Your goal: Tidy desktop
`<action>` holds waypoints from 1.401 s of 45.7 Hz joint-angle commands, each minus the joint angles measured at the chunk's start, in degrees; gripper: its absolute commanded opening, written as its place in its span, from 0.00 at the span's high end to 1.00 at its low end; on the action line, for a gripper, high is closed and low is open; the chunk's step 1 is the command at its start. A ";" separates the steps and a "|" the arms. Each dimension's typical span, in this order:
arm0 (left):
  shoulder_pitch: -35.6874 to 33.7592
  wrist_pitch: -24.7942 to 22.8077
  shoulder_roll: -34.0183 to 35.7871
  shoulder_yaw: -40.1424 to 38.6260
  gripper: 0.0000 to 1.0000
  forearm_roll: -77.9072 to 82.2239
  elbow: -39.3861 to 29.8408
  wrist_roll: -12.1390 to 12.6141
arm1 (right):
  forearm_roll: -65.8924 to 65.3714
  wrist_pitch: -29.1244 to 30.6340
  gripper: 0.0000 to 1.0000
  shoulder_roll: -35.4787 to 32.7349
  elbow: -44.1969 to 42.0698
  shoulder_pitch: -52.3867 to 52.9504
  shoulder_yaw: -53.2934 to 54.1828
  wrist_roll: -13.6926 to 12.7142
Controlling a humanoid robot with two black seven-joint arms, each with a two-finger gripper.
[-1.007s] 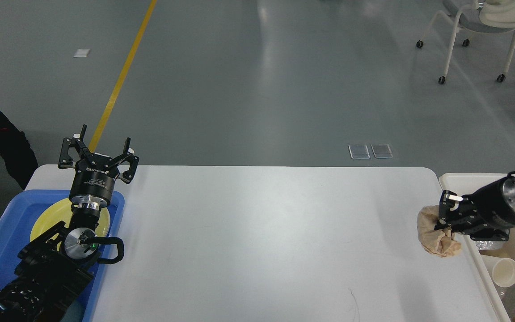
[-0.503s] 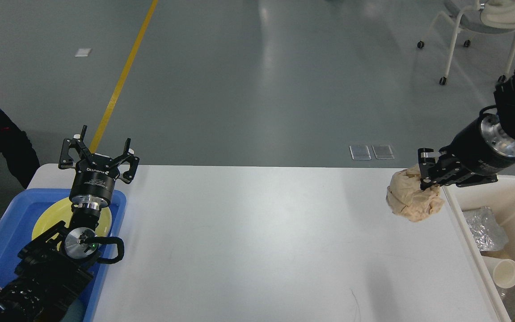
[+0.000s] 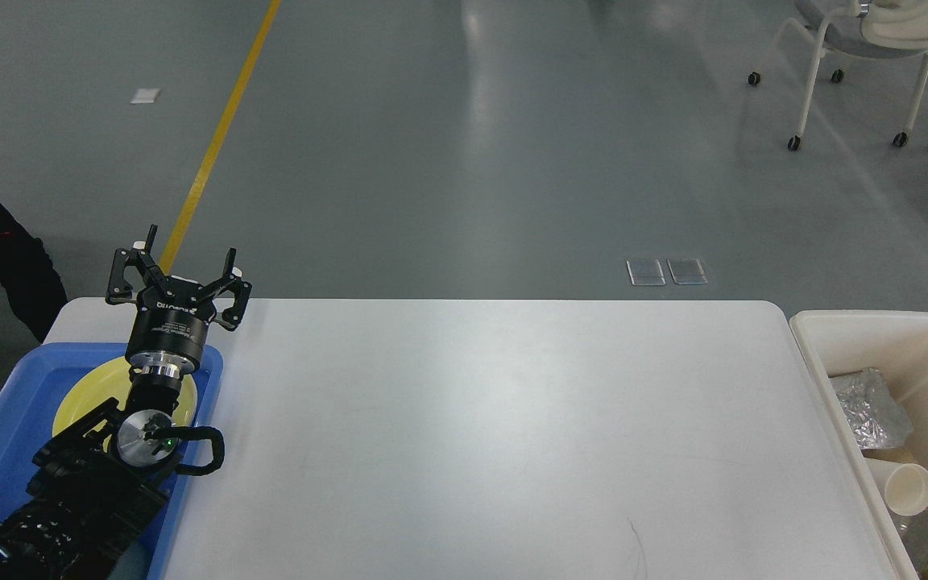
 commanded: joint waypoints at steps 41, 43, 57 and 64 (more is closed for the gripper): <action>0.02 -0.01 0.04 0.00 0.03 0.00 0.00 0.00 | 20.84 -6.33 0.00 4.88 9.77 12.96 21.70 0.18; -0.07 -0.01 -0.05 0.00 0.03 0.00 0.00 0.00 | 22.25 -6.33 0.00 4.36 12.75 13.22 27.93 0.53; -0.07 -0.01 -0.05 0.00 0.03 0.00 0.00 0.00 | 22.61 -5.36 0.00 4.35 28.05 6.11 71.81 2.29; -0.07 -0.01 -0.05 0.00 0.03 0.00 0.00 0.00 | 20.59 -5.45 0.00 11.10 31.40 -2.32 87.01 10.53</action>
